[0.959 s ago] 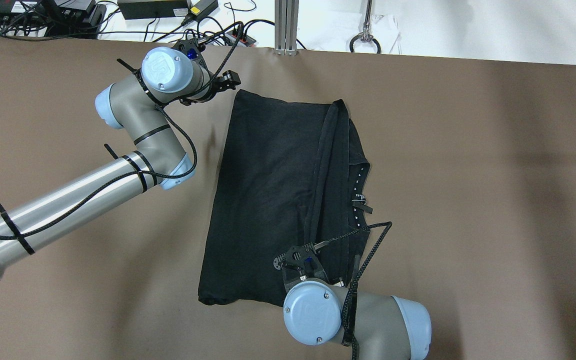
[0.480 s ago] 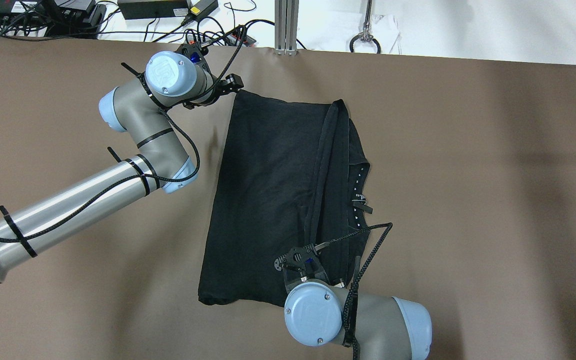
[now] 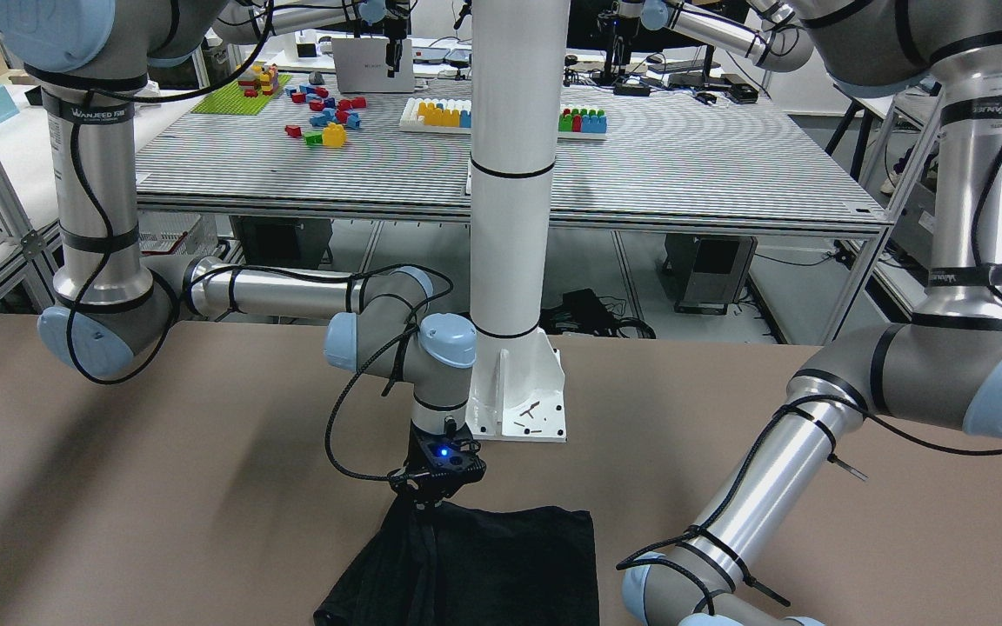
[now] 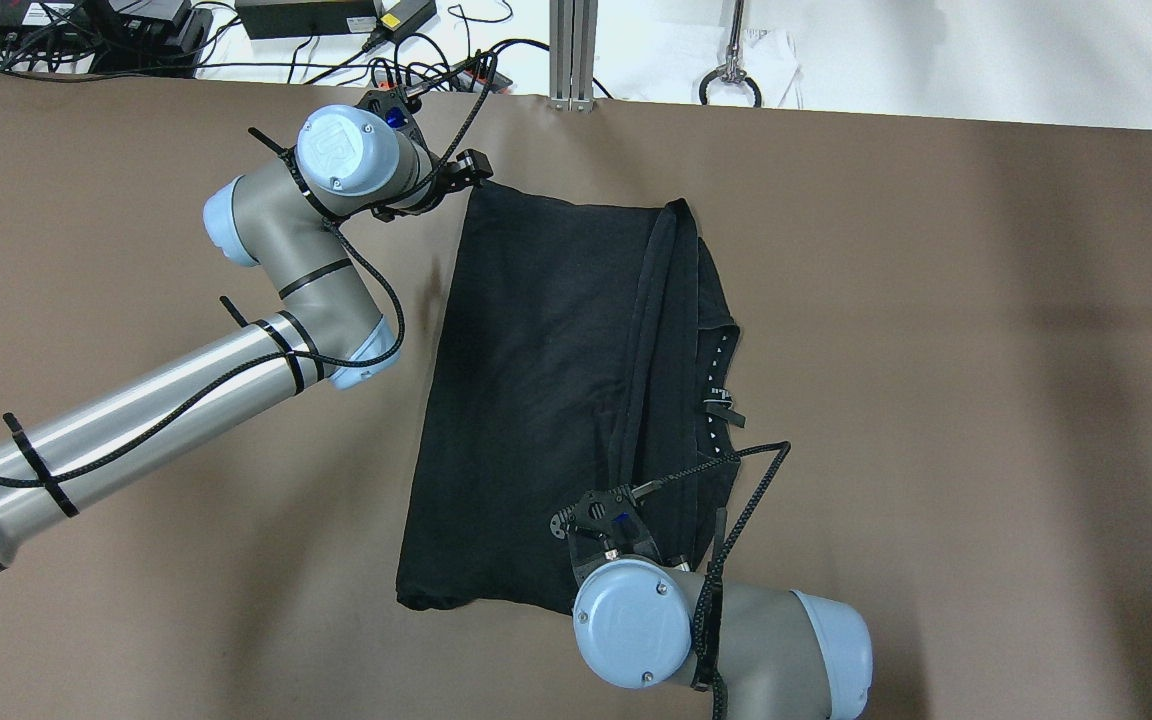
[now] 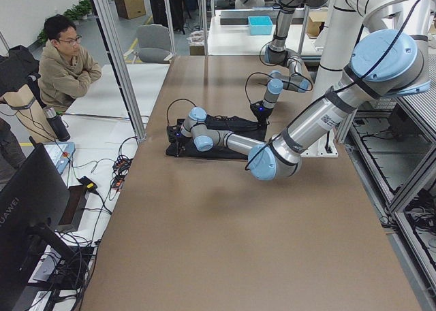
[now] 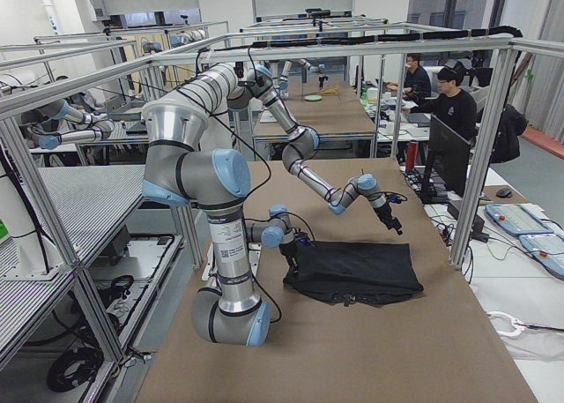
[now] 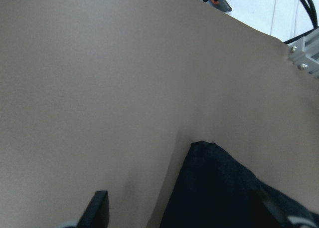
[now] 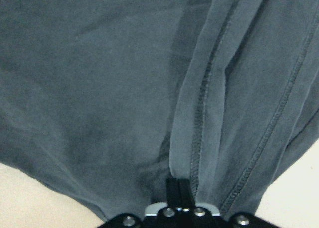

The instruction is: Fold clothes

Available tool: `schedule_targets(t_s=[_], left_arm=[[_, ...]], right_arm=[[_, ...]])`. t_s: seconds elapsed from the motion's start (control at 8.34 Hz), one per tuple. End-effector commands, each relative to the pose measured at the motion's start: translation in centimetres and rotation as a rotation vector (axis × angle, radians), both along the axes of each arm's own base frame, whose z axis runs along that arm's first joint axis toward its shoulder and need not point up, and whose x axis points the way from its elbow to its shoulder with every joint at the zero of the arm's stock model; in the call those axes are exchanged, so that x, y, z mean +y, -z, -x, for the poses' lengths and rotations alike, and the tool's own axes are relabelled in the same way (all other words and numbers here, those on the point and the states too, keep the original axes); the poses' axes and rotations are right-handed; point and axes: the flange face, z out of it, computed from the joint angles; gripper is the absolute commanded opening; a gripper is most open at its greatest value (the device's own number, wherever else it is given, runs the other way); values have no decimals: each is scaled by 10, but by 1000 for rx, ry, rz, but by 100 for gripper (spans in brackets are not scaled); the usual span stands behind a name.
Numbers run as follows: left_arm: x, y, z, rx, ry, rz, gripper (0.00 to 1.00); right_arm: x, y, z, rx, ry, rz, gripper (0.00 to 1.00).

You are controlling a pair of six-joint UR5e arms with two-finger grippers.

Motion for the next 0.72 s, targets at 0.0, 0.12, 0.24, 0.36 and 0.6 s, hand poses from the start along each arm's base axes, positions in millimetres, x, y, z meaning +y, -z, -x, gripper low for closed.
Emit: schedule_targets(t_s=[0.0, 0.12, 0.24, 0.36, 0.6], left_arm=[[3, 5, -1, 9, -2, -7, 100], [4, 8, 0, 13, -2, -11, 100], [4, 11, 0, 16, -2, -12, 100], [4, 11, 0, 24, 5, -3, 100], [8, 20, 4, 44, 14, -16, 100]], right_arm=[[-10, -10, -48, -28, 13, 38, 0], [-9, -18, -67, -29, 10, 46, 0], [-5, -31, -80, -19, 10, 50, 0], [6, -44, -91, -11, 7, 60, 0], [39, -71, -103, -1, -51, 164, 0]])
